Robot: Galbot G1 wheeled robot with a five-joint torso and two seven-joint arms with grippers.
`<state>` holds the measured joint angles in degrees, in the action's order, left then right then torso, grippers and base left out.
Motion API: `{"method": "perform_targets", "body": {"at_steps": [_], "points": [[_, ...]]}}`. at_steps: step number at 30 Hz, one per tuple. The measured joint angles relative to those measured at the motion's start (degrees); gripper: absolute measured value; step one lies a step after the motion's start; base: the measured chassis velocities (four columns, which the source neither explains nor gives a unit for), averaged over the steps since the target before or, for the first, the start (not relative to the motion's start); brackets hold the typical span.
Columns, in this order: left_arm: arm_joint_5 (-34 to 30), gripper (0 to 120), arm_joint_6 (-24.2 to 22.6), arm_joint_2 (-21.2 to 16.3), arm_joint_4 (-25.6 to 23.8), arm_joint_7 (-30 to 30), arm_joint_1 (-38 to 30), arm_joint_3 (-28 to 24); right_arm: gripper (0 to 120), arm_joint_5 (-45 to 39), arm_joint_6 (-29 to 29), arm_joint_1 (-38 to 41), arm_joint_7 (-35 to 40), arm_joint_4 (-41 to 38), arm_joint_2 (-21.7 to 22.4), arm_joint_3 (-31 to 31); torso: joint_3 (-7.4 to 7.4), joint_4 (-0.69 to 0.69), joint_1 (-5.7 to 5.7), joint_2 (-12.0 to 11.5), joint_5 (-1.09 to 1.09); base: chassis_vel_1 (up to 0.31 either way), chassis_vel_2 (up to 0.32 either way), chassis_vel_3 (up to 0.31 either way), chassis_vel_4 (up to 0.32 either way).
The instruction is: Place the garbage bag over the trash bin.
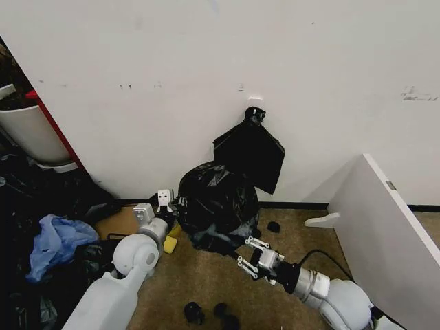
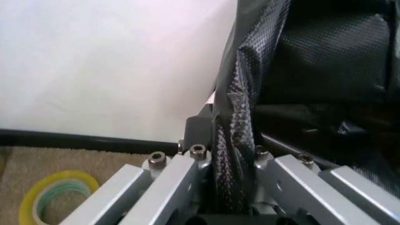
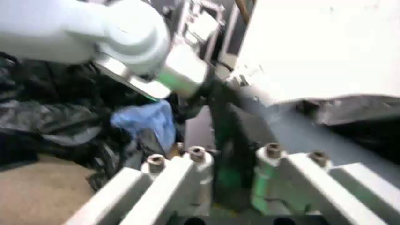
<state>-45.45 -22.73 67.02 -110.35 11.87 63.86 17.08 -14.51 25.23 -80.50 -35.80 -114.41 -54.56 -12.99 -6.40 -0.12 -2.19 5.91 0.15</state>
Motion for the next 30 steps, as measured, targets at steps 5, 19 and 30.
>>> {"method": "perform_targets", "body": {"at_steps": [5,19,30], "points": [[-3.9,2,-1.9,0.1,-1.0,1.8,-0.4,0.5,0,0.1,4.2,0.7,-4.7,2.3,-0.7,-0.7,0.00,0.00,0.00,0.0,0.01,0.000,0.000,0.000,0.000],[2.2,2,-0.3,0.1,-0.8,1.1,1.1,-0.5,26,2.9,-14.4,-2.5,15.7,-11.0,0.9,1.1,0.00,0.00,0.00,0.0,0.00,0.000,0.000,0.000,0.000],[8.1,2,2.7,0.8,0.3,-0.6,0.1,-2.3,66,4.9,-32.2,0.6,23.6,-14.0,2.9,3.2,0.00,0.01,0.00,0.0,0.01,0.000,0.000,0.000,0.000]]}}
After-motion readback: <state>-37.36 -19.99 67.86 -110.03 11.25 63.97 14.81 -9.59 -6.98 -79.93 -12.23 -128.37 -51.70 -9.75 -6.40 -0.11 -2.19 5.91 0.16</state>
